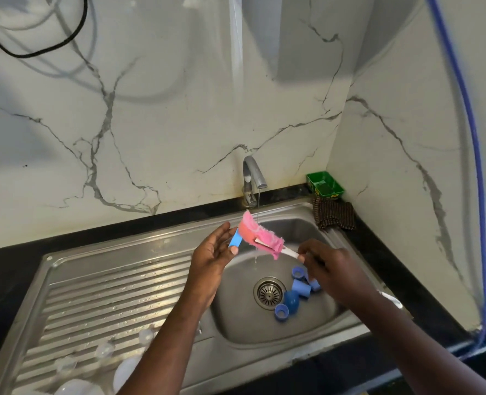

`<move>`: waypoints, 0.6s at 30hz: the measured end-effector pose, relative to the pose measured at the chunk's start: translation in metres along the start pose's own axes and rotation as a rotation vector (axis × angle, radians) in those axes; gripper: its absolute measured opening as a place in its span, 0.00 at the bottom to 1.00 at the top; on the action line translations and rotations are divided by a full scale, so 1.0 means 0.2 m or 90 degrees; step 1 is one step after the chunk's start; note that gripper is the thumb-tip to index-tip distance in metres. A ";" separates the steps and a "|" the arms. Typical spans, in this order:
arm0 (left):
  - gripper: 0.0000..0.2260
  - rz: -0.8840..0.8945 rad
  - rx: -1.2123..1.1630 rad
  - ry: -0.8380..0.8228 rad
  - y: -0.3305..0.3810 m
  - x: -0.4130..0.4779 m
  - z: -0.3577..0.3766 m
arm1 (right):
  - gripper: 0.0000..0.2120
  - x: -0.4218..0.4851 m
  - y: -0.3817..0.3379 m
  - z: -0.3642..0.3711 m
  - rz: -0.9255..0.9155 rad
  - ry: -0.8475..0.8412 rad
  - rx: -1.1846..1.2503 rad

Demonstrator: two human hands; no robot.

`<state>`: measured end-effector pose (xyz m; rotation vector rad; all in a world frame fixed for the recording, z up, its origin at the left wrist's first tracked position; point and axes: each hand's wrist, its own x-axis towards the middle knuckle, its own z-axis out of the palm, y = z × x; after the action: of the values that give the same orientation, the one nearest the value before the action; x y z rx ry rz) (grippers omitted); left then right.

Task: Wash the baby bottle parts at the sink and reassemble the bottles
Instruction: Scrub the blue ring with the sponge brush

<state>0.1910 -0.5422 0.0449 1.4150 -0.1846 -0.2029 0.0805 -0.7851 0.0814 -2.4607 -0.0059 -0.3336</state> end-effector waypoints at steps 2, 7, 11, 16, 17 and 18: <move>0.26 0.003 0.008 -0.004 0.00 0.02 0.03 | 0.03 0.01 0.03 -0.02 -0.003 -0.016 0.009; 0.28 0.003 0.035 -0.031 -0.02 0.05 0.10 | 0.02 0.04 0.11 -0.07 0.023 -0.029 0.043; 0.28 -0.003 0.064 -0.056 -0.02 0.08 0.16 | 0.03 0.04 0.21 -0.11 0.047 -0.030 0.077; 0.29 -0.018 0.097 -0.084 -0.02 0.09 0.18 | 0.04 0.06 0.29 -0.12 0.030 -0.049 0.107; 0.29 -0.020 0.098 -0.085 -0.02 0.09 0.18 | 0.04 0.07 0.30 -0.12 0.029 -0.041 0.112; 0.30 -0.021 0.098 -0.089 -0.01 0.09 0.19 | 0.03 0.07 0.31 -0.13 0.023 -0.046 0.116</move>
<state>0.2000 -0.5829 0.0479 1.5580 -0.2970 -0.3215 0.0932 -0.8508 0.0673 -2.2887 -0.0214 -0.2183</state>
